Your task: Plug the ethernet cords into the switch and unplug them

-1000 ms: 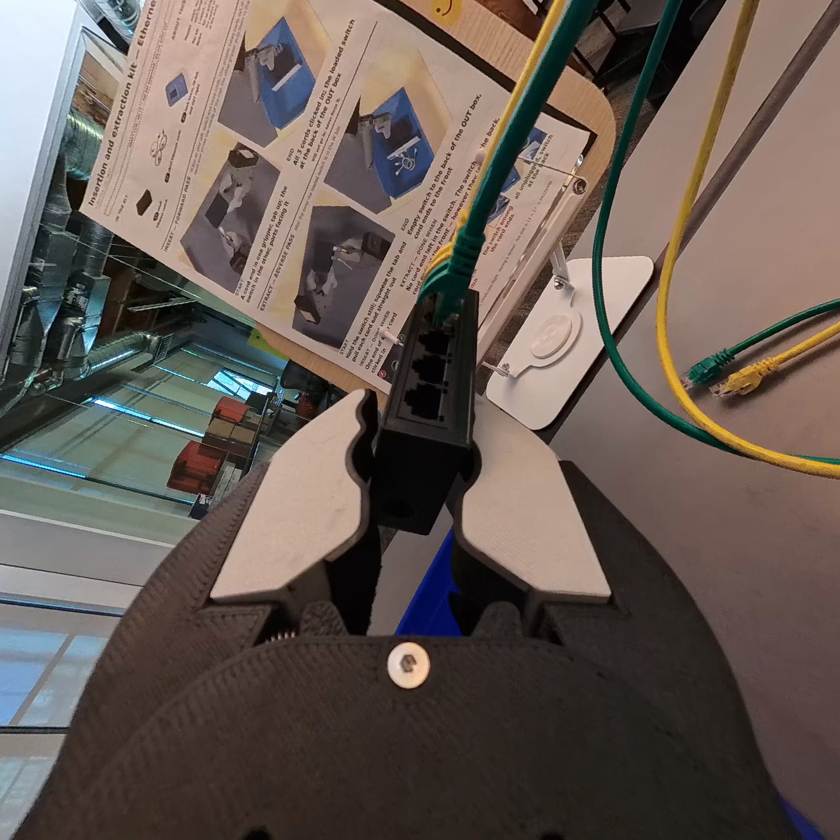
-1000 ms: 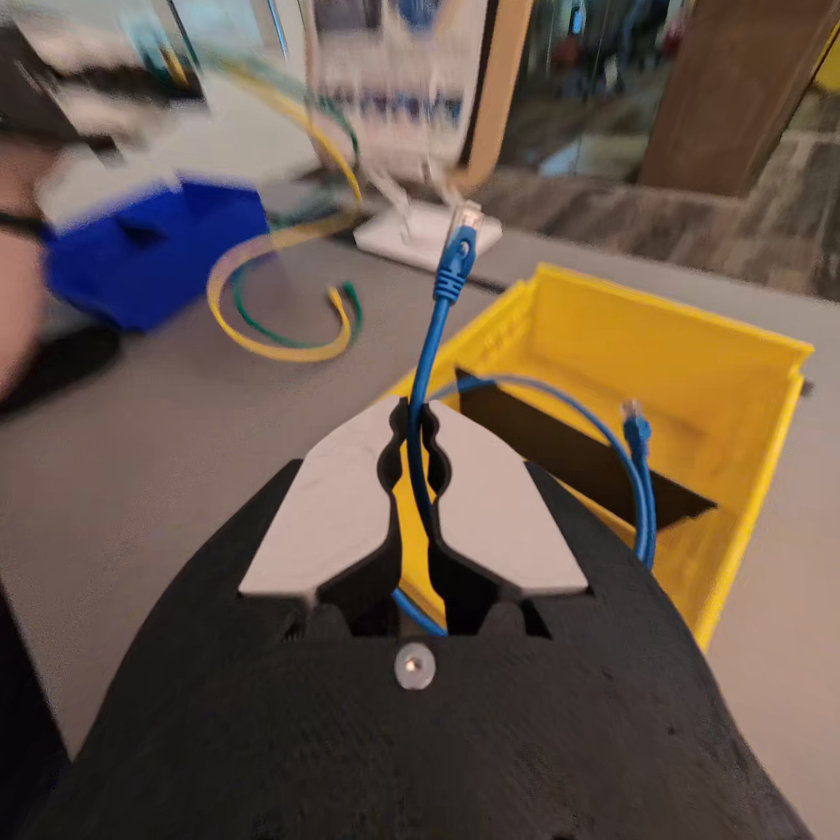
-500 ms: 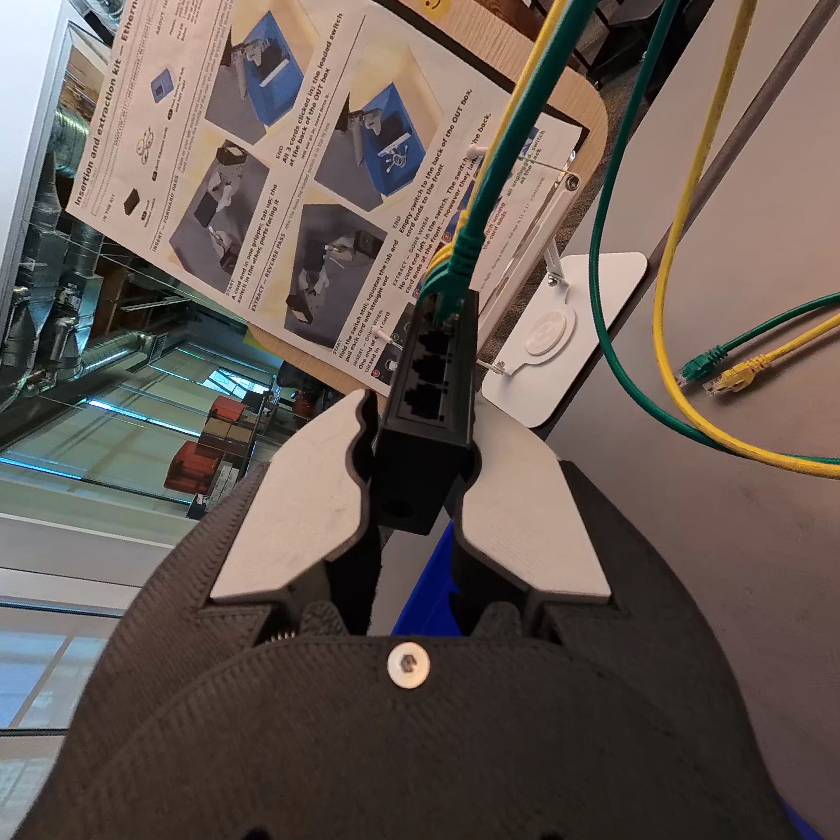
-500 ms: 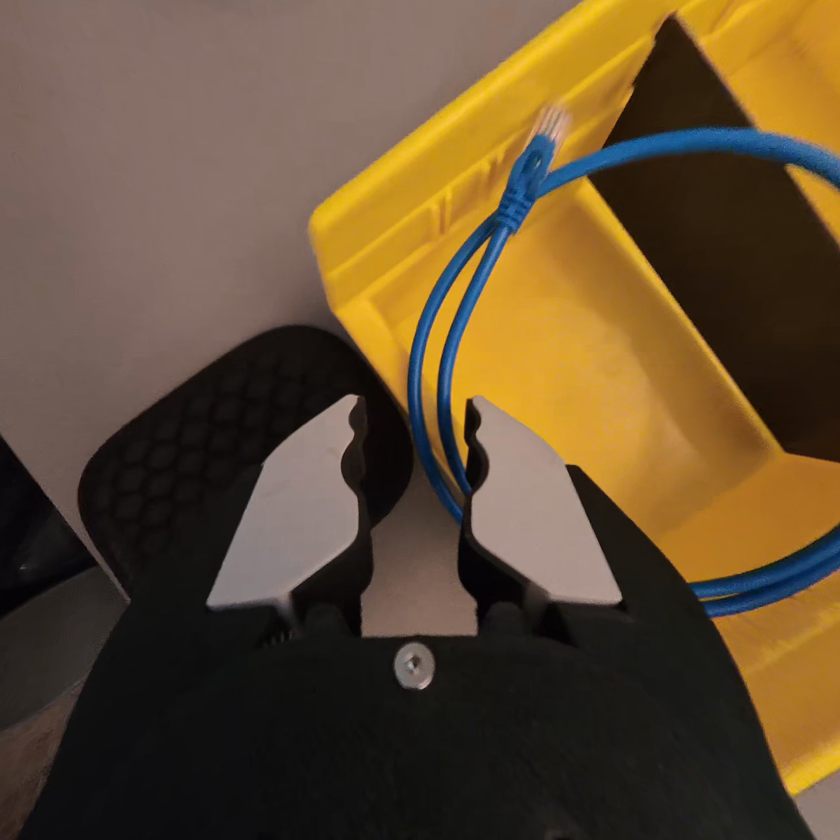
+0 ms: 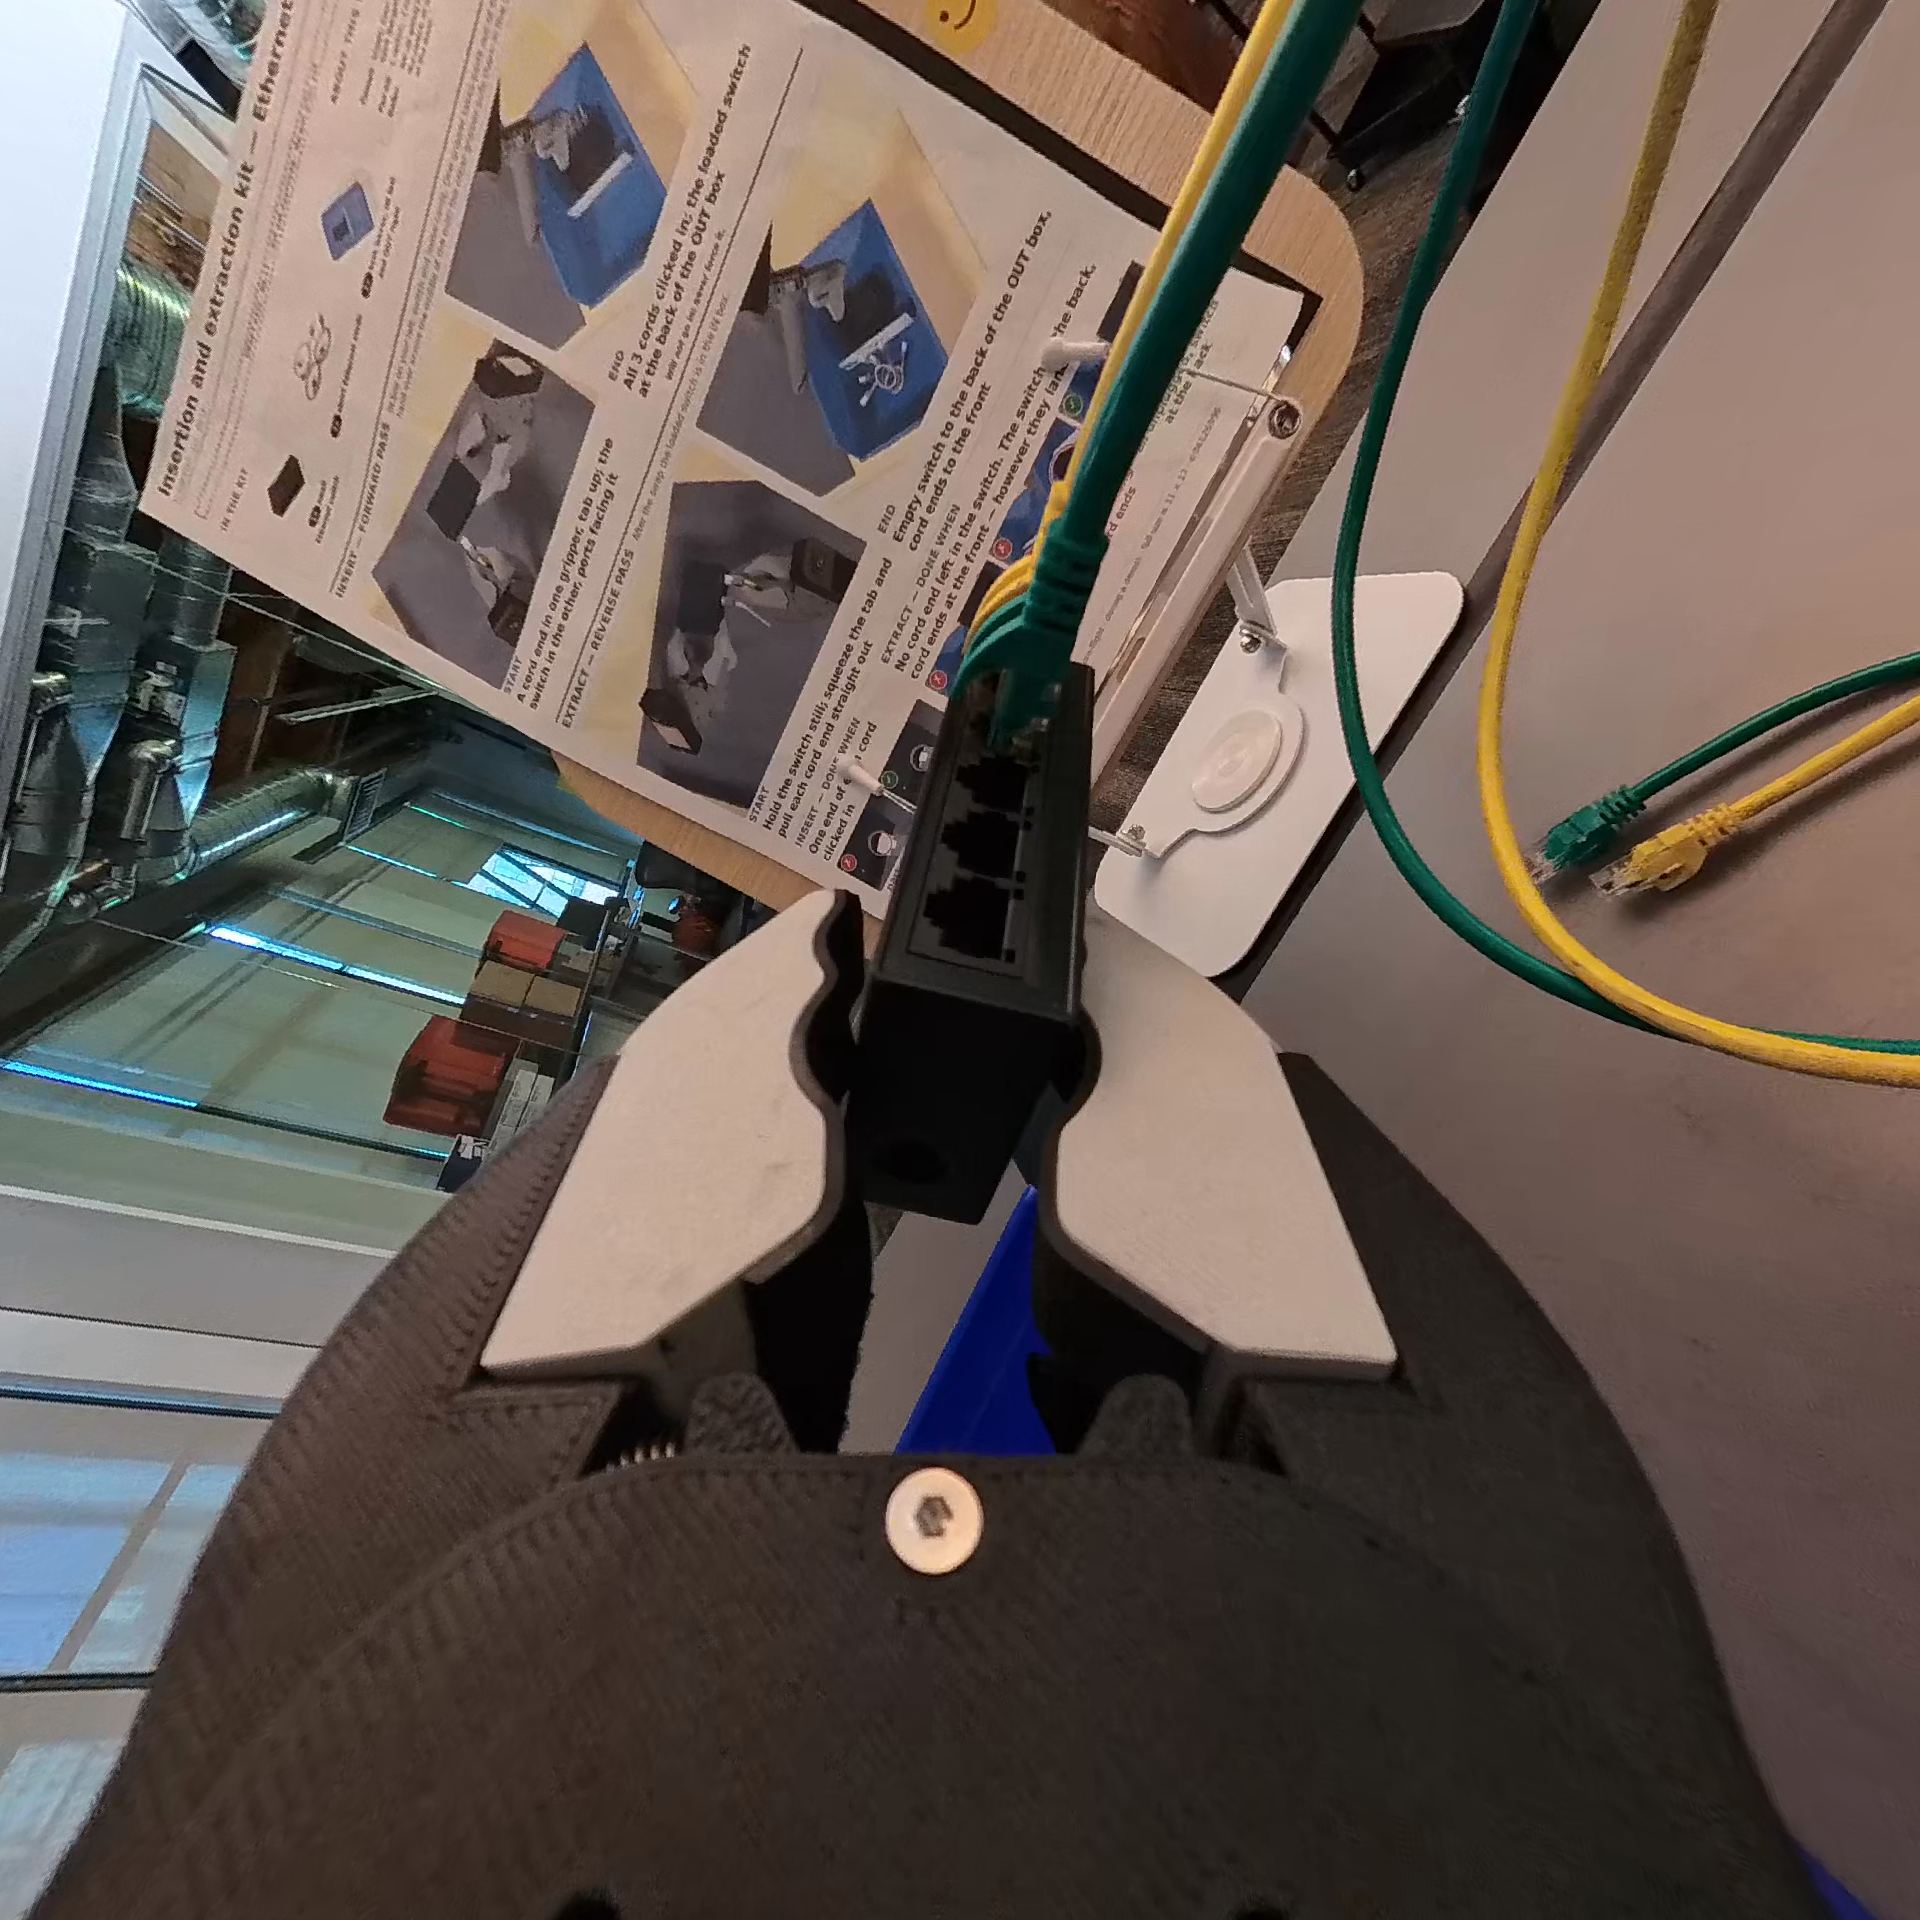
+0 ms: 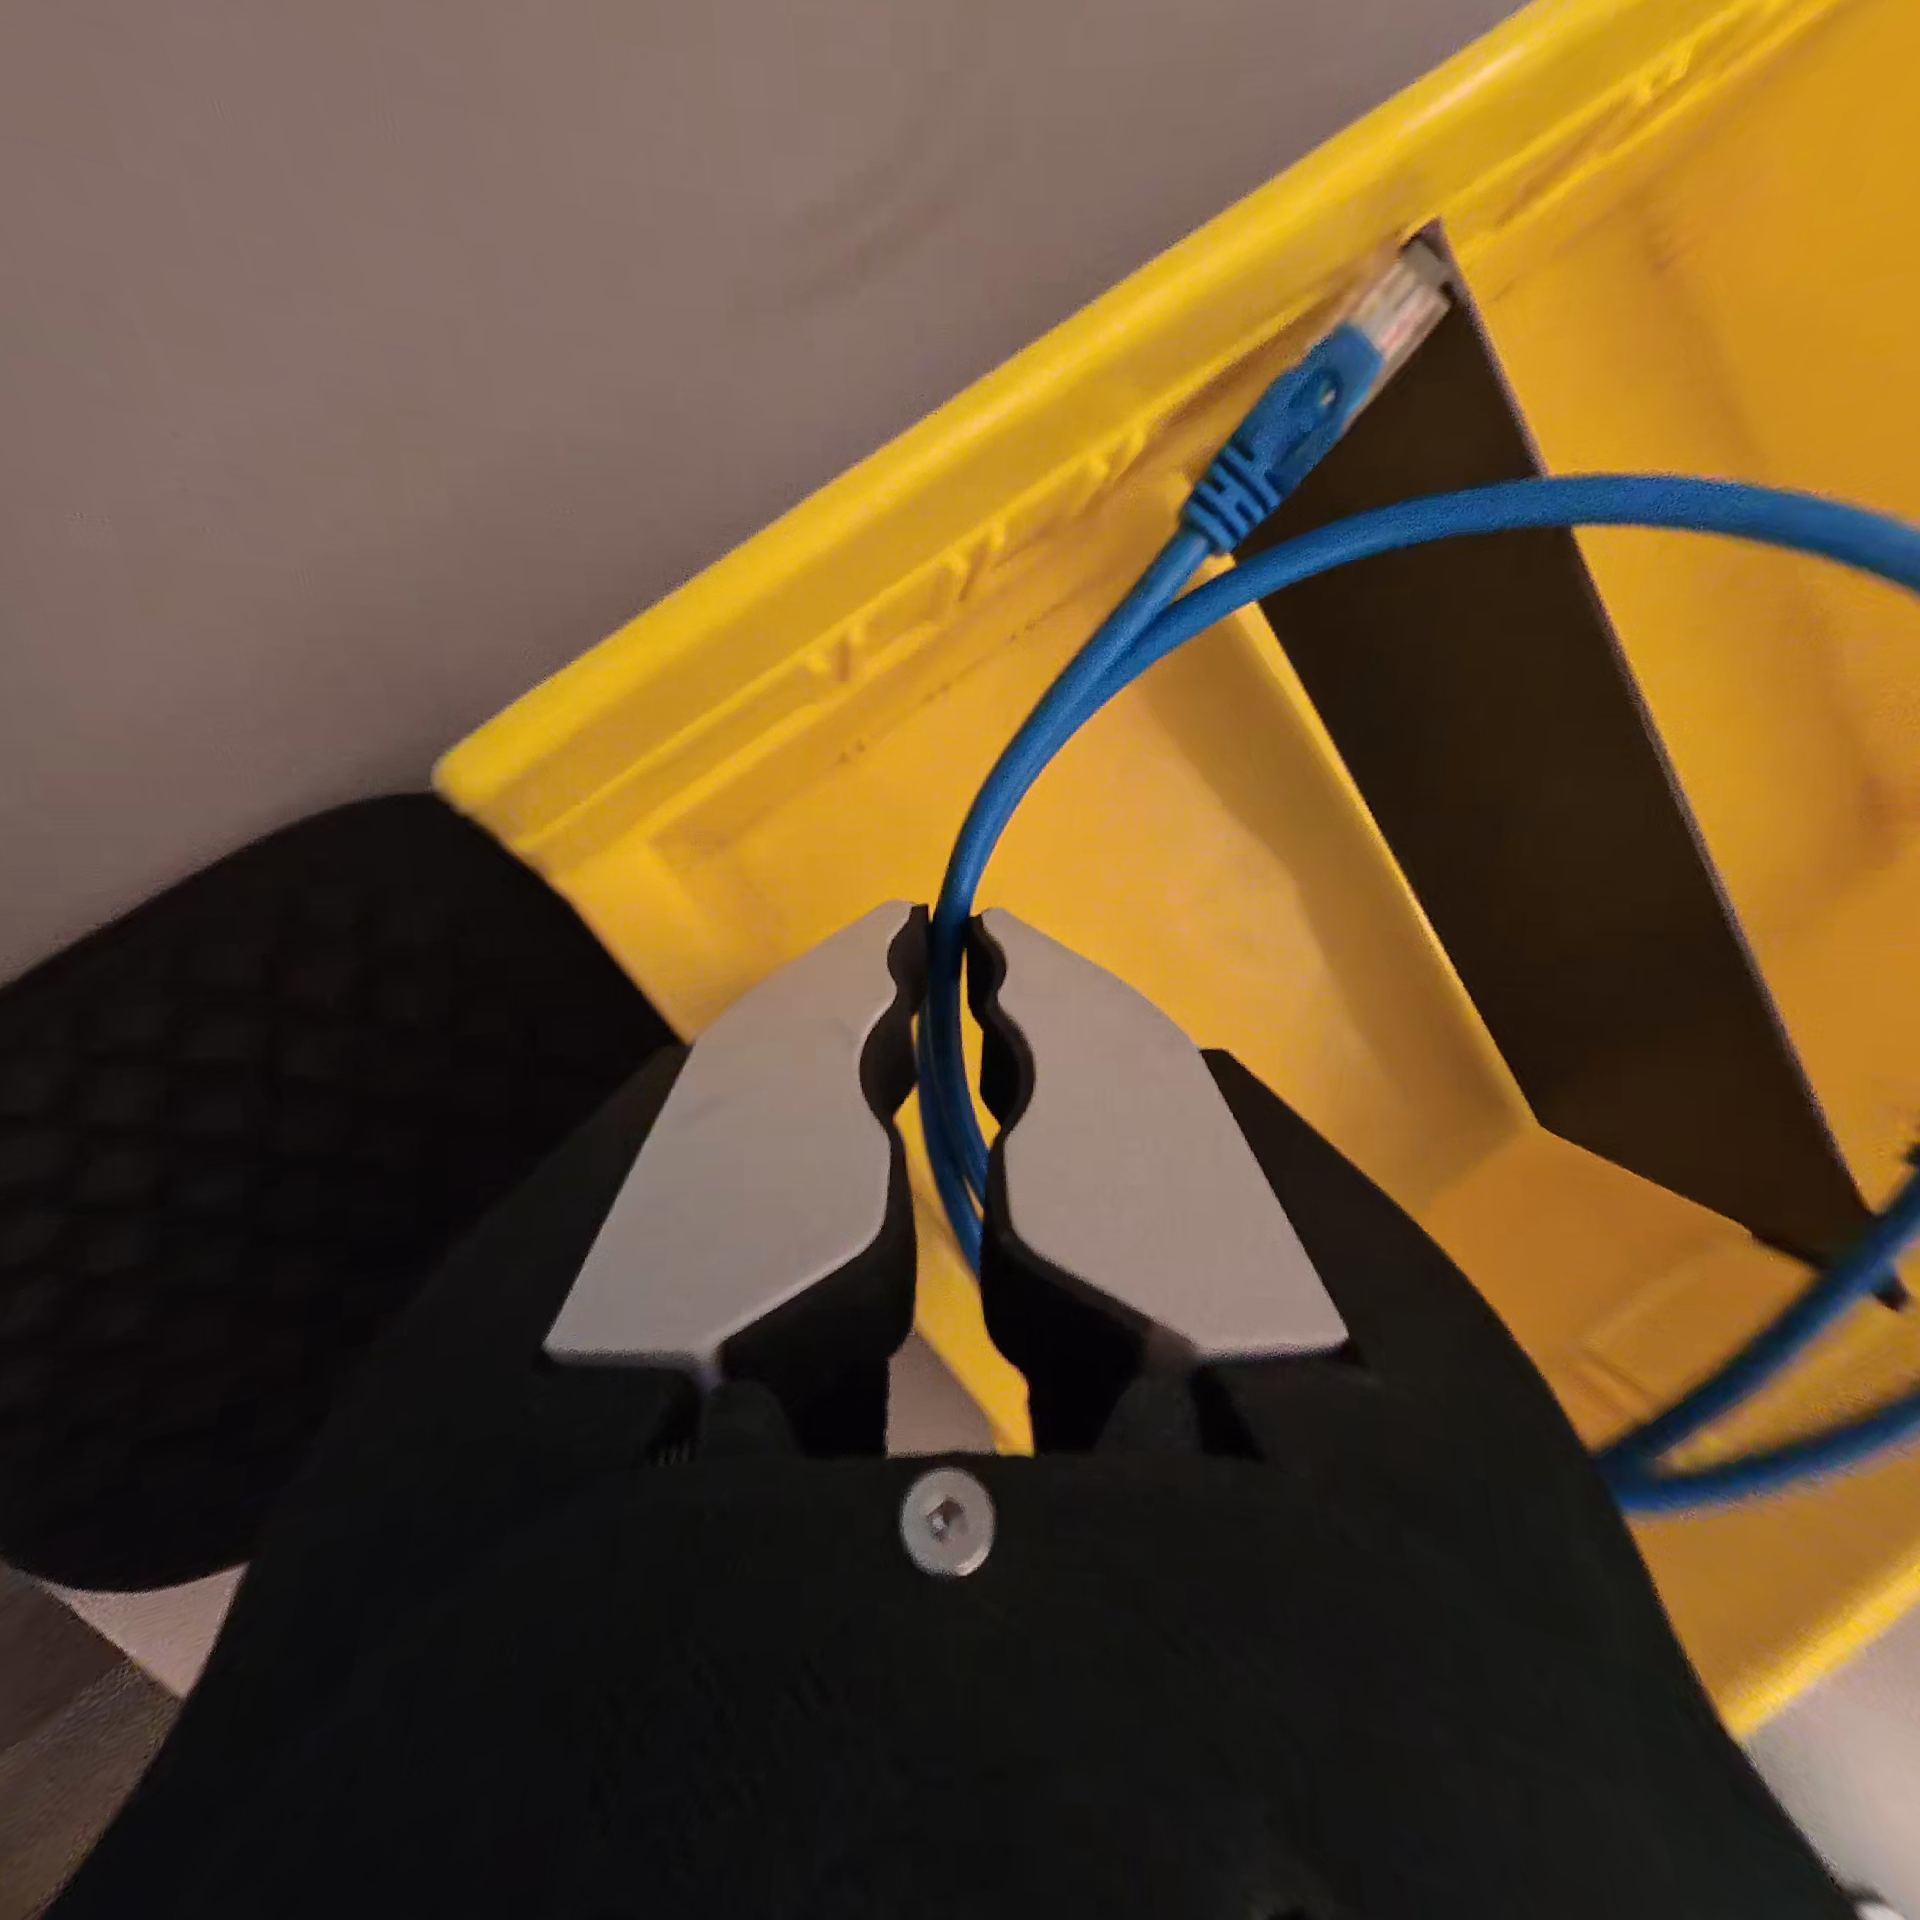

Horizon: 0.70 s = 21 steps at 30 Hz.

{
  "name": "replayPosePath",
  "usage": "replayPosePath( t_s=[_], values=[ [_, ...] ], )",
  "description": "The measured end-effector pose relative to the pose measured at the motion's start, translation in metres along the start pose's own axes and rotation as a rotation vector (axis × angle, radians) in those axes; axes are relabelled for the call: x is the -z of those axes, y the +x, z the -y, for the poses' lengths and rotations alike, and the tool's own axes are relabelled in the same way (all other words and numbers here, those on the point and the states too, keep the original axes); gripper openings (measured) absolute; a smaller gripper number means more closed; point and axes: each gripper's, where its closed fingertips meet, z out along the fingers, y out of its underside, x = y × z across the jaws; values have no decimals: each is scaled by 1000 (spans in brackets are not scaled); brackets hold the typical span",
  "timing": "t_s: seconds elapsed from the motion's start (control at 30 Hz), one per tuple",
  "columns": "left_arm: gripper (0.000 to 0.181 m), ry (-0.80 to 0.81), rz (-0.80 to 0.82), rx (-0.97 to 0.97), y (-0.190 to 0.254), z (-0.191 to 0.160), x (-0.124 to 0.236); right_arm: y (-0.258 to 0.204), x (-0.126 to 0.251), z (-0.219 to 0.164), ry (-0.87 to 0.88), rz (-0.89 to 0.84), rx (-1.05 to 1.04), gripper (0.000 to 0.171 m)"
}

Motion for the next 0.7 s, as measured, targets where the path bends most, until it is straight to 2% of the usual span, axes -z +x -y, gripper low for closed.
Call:
replayPosePath(
  t_s=[0.13, 0.2, 0.27, 0.33, 0.4, 0.47, 0.53, 0.7],
  values=[
    [33, 9, -2, -1, 1, 3, 2, -3, -14, 1, -2, 135, -126, 17],
    [33, 9, -1, -1, 0, 2, 2, -5, -2, 9, 65, 223, -191, 23],
    [33, 8, 2, 1, -1, 2, 2, 3, 23, 23, 206, 232, -219, 26],
    [33, 10, 1, 4, -1, 1, 2, 35, 55, 34, 377, 97, -229, 25],
    [33, 12, 0, 3, -1, 2, 1, 87, 80, 27, 457, -154, -292, 29],
    [33, 11, -5, -4, 1, 3, 0, 119, 84, 10, 389, -299, -305, 36],
    [33, 8, -7, -14, 4, 3, 0, 139, 75, -7, 251, -384, -290, 44],
    [34, 7, -11, -27, 7, 5, -2, 150, 36, -31, -11, -410, -230, 43]
  ],
)
